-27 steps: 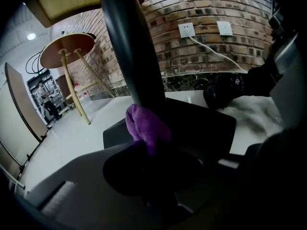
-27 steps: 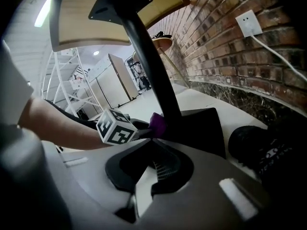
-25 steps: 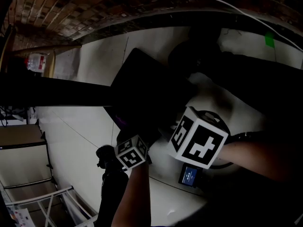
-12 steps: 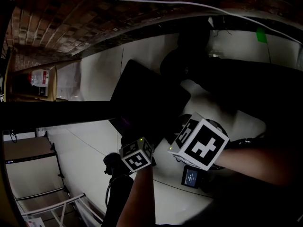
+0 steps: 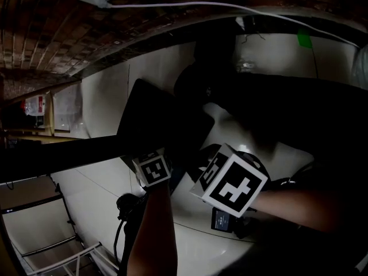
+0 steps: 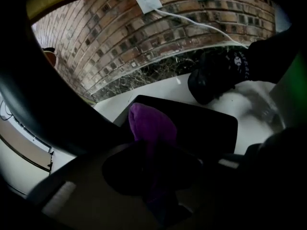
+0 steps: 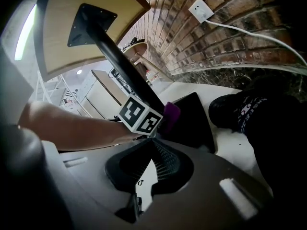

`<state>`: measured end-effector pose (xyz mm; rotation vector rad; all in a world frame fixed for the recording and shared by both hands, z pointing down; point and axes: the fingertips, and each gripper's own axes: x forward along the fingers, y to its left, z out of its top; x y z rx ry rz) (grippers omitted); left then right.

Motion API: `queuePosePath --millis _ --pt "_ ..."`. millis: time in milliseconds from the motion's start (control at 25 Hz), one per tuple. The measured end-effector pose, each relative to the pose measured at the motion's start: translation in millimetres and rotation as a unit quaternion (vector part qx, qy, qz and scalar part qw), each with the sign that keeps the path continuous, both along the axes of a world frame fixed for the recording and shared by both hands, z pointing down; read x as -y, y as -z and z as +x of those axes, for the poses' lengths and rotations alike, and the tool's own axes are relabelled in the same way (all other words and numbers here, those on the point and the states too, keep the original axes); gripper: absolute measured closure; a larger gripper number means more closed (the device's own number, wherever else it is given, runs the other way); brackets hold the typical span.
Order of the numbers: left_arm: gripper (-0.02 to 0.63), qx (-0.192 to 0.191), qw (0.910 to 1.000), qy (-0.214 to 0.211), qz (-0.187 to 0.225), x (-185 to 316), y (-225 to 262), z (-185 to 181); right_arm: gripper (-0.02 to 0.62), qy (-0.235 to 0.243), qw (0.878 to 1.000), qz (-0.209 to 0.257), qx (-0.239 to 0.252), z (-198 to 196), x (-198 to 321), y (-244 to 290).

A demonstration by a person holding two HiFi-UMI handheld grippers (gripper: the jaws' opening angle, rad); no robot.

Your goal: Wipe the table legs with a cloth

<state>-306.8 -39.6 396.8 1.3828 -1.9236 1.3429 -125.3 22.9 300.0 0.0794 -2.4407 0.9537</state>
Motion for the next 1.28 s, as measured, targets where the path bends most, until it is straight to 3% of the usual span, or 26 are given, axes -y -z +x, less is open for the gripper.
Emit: queuePosePath --millis 240,400,520,720,800,960,1080,1280 --pt "0.535 0.029 0.9995 -0.009 -0.002 2.0 -4.3 3.9 0.594 -0.003 1.0 -0.018 -0.003 1.6 0.5 -6.6" --pt "0.537 0.018 0.9995 -0.025 -0.005 3.6 -13.5 11.1 0.594 -0.004 1.0 -0.022 -0.005 1.7 0.0 -10.7" --pt "0.538 0.002 0.9984 -0.056 -0.011 3.4 -28.5 28.3 0.594 0.001 1.0 -0.021 -0.011 2.6 -4.5 -15.5" --pt "0.538 0.01 0.9925 -0.12 -0.017 12.2 -38.1 64.3 0.594 0.009 0.999 -0.018 -0.032 6.4 -9.1 -33.5" --pt "0.538 -0.008 0.9882 -0.151 -0.024 14.6 -43.0 81.3 0.592 0.013 0.999 -0.015 -0.042 9.2 -12.4 -40.3" --pt "0.535 -0.083 0.9704 -0.223 -0.039 18.9 -55.5 127.5 0.594 0.022 0.998 -0.007 -0.054 10.9 -18.5 -46.3" --pt "0.529 -0.131 0.9606 -0.239 -0.056 16.1 -63.8 144.2 0.594 0.032 0.998 -0.005 -0.059 9.7 -25.7 -50.2" --pt "0.528 -0.144 0.9559 -0.247 -0.068 13.6 -64.8 146.2 0.594 0.057 0.996 -0.015 -0.063 10.4 -45.2 -52.9"
